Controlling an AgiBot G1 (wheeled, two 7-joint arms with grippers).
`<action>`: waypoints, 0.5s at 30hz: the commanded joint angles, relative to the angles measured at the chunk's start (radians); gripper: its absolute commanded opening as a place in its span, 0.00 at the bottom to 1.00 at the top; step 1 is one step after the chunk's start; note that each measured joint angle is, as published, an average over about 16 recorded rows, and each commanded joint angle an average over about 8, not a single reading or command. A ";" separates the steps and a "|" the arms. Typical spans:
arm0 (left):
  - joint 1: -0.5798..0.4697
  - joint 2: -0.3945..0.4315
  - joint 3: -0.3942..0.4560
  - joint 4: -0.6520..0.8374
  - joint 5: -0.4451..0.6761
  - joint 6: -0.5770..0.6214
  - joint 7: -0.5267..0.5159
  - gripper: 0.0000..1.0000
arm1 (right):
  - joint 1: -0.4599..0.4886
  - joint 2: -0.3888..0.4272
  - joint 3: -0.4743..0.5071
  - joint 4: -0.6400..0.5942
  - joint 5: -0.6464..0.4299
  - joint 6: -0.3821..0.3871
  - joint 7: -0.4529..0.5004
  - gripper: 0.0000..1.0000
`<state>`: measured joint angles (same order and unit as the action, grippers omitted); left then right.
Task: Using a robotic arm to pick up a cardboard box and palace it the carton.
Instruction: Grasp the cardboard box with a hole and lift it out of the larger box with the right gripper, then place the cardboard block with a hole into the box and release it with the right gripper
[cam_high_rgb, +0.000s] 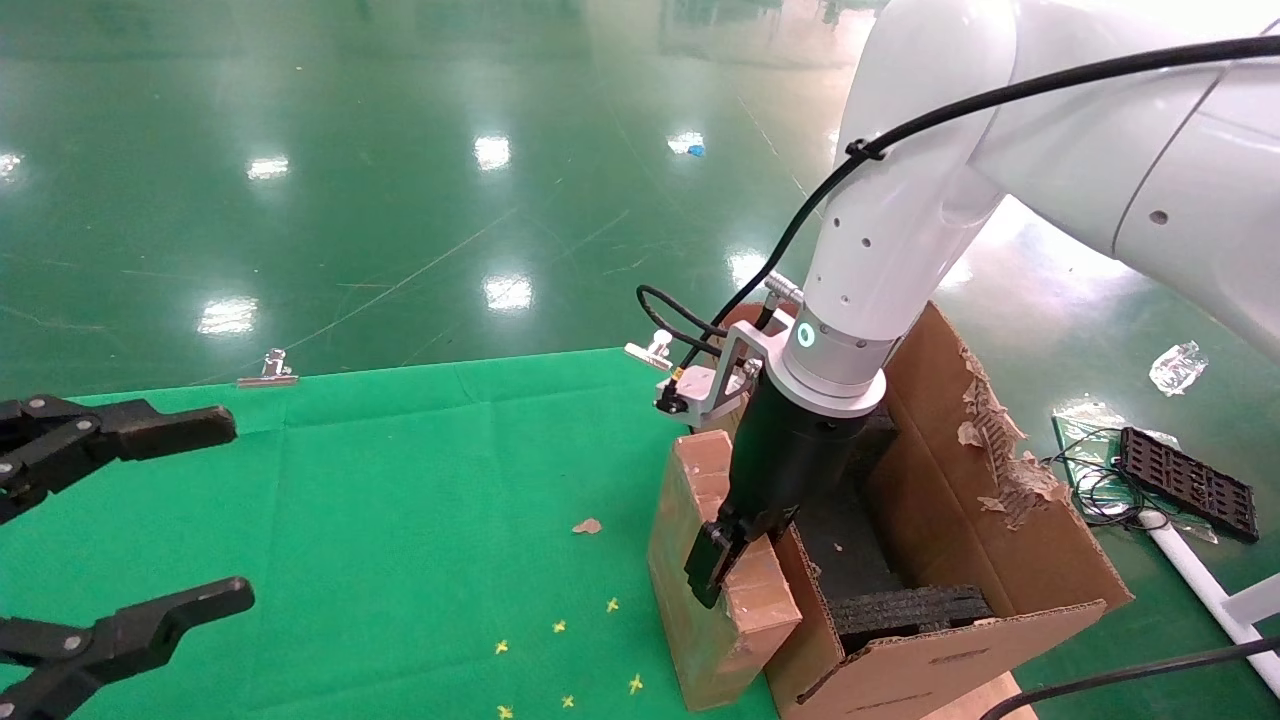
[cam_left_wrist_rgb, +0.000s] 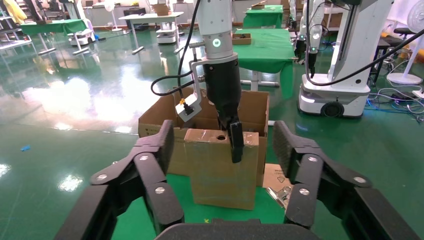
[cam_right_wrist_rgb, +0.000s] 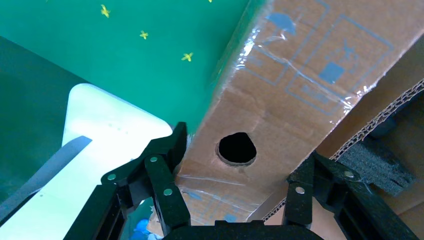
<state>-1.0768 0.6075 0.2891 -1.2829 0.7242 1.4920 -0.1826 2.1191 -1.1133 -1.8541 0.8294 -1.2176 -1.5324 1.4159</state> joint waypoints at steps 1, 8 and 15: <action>0.000 0.000 0.000 0.000 0.000 0.000 0.000 0.00 | -0.002 -0.002 -0.005 0.001 -0.002 -0.001 0.004 0.00; 0.000 0.000 0.001 0.000 0.000 0.000 0.000 0.00 | 0.041 0.063 0.032 0.061 0.002 0.061 -0.077 0.00; 0.000 0.000 0.001 0.000 -0.001 0.000 0.001 0.00 | 0.170 0.214 0.126 0.120 0.032 0.150 -0.203 0.00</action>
<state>-1.0770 0.6070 0.2901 -1.2829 0.7235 1.4915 -0.1821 2.2883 -0.9094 -1.7384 0.9237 -1.2007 -1.3901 1.2249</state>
